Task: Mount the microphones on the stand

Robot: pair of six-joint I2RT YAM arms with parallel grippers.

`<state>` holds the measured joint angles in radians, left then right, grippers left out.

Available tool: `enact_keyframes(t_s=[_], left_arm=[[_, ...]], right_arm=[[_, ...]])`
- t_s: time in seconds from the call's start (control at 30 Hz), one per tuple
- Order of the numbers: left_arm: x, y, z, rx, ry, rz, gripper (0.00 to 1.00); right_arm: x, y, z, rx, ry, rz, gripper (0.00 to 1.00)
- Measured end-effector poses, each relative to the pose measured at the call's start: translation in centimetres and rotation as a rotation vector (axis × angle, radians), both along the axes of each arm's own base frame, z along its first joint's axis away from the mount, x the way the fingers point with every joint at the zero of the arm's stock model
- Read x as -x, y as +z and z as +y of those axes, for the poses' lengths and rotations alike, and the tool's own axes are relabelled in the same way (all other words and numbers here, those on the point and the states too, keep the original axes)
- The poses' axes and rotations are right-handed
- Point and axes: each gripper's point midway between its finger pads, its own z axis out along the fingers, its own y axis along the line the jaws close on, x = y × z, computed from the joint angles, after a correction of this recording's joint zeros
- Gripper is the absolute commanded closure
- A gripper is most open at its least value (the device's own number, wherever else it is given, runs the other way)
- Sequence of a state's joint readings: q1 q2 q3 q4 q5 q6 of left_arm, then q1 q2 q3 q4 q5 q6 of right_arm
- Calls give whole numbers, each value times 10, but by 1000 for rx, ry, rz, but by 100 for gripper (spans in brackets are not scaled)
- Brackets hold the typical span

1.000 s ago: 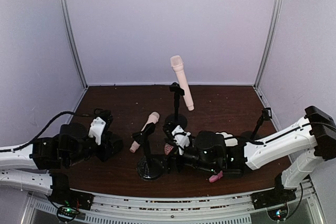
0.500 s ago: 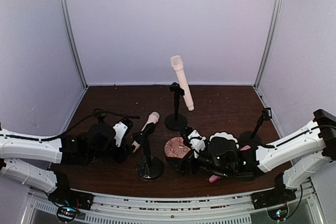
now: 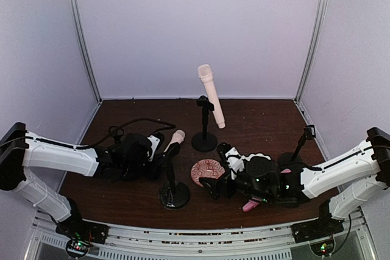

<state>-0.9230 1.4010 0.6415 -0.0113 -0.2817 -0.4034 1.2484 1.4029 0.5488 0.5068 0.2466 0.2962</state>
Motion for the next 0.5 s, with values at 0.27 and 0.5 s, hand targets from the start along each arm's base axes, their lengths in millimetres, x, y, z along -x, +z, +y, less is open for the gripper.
enact_keyframes(t_s=[0.27, 0.5], left_arm=[[-24, -19, -1, -25, 54, 72, 47], [-39, -33, 0, -77, 97, 132, 50]], right_arm=[[0, 1, 1, -5, 3, -1, 0], [0, 0, 0, -2, 1, -1, 0]])
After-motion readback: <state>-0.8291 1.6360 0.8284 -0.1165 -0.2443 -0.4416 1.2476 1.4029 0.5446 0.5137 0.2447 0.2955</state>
